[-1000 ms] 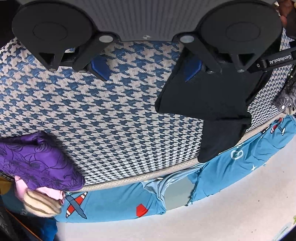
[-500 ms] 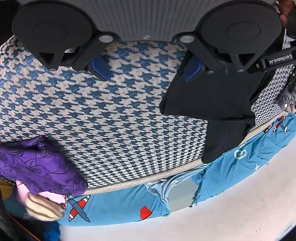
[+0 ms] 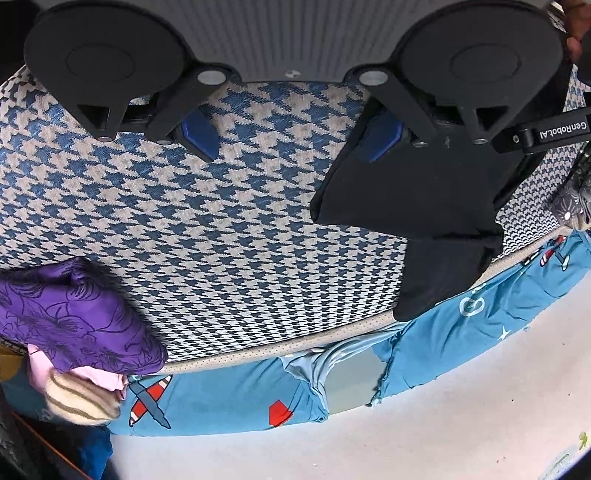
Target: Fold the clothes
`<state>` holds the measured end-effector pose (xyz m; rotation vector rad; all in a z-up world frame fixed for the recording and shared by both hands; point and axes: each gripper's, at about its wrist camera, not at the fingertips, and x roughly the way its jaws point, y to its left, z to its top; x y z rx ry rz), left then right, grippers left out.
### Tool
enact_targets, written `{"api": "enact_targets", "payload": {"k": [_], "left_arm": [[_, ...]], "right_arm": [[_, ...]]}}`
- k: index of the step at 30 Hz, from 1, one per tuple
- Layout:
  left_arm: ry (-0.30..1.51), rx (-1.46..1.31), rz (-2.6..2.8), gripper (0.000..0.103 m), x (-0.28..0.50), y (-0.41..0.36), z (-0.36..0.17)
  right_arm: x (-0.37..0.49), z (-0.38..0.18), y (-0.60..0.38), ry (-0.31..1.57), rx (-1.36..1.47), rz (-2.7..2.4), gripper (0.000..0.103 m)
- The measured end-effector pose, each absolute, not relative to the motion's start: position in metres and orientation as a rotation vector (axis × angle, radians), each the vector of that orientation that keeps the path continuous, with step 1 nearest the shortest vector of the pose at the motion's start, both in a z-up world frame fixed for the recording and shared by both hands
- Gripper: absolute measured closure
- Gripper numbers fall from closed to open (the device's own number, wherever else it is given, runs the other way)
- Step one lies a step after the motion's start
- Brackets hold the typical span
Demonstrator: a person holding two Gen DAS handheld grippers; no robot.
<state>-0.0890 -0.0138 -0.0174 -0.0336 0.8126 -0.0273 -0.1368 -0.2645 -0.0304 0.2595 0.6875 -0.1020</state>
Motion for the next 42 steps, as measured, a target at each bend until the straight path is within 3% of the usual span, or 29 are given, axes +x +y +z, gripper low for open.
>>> {"api": "enact_targets", "payload": {"k": [38, 42], "left_arm": [[0.845, -0.049, 0.090, 0.000, -0.096, 0.040, -0.024], [0.845, -0.056, 0.089, 0.000, -0.096, 0.042, -0.024]], "right_arm": [[-0.128, -0.032, -0.245, 0.614, 0.230, 0.009, 0.022], [-0.114, -0.037, -0.240, 0.619, 0.218, 0.012, 0.029]]}}
